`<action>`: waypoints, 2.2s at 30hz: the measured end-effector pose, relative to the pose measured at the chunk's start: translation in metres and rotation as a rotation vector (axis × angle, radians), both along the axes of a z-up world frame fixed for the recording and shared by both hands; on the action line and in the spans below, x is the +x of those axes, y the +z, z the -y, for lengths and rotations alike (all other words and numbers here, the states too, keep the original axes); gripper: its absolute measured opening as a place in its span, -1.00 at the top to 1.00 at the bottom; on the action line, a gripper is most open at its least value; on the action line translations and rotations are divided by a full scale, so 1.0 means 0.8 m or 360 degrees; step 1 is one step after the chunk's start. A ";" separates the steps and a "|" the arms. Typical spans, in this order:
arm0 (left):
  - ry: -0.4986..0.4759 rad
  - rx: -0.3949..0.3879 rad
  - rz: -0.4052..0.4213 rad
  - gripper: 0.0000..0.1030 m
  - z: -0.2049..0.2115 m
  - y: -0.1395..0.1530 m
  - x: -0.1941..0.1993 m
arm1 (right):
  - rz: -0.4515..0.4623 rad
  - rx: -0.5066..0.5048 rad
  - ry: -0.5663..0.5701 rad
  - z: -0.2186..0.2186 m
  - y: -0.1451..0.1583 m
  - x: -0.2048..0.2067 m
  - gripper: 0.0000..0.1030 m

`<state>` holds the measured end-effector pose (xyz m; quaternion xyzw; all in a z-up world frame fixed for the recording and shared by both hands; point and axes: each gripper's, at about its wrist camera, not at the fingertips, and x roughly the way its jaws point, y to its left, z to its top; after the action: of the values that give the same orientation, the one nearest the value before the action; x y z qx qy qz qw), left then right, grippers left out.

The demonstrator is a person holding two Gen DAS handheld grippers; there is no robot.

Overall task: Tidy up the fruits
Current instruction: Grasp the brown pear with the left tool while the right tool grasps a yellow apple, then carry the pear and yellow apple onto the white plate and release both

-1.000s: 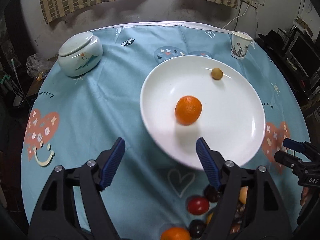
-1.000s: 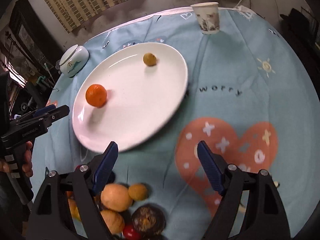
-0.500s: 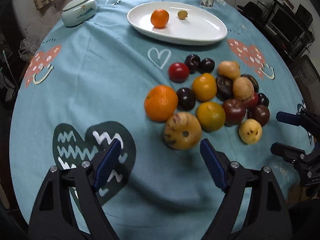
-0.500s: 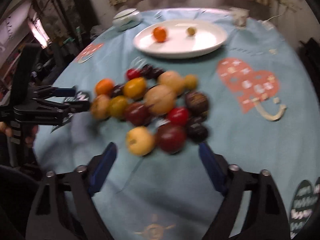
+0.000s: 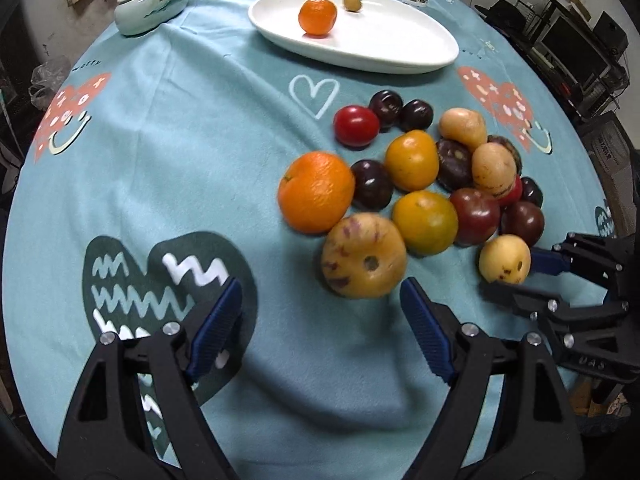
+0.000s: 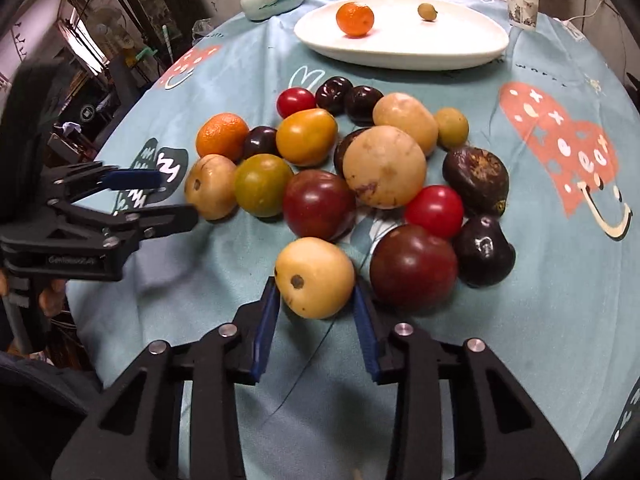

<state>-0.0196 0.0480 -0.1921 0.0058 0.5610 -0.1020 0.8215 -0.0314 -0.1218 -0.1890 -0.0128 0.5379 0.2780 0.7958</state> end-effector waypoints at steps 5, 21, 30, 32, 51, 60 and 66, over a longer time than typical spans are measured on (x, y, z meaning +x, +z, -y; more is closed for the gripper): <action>-0.0055 -0.0032 -0.0026 -0.59 0.014 -0.010 0.013 | -0.0014 0.0018 -0.0023 0.008 0.003 -0.006 0.29; -0.0121 -0.0057 0.0127 0.13 0.024 0.050 -0.005 | -0.0041 0.0089 -0.0054 0.022 0.009 -0.016 0.28; -0.0165 -0.0044 0.0426 0.13 0.048 0.143 0.017 | 0.0238 0.0210 -0.0103 0.037 0.099 0.007 0.28; -0.0165 -0.0038 0.0496 0.13 0.055 0.168 0.031 | 0.0350 0.0235 -0.0116 0.040 0.131 0.020 0.28; -0.0105 0.0000 0.0570 0.12 0.079 0.196 0.151 | 0.0601 0.0264 -0.0153 0.043 0.213 0.146 0.28; -0.0074 0.0078 0.0426 0.12 0.083 0.127 0.232 | 0.0433 0.0151 -0.0187 0.037 0.143 0.235 0.28; -0.0064 0.0147 0.0343 0.12 0.084 0.086 0.270 | 0.0350 0.0100 -0.0189 0.032 0.100 0.278 0.29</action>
<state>0.1967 -0.0194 -0.1237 0.0658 0.4732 -0.0913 0.8737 0.1910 -0.1476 -0.1088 0.0136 0.4381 0.2440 0.8651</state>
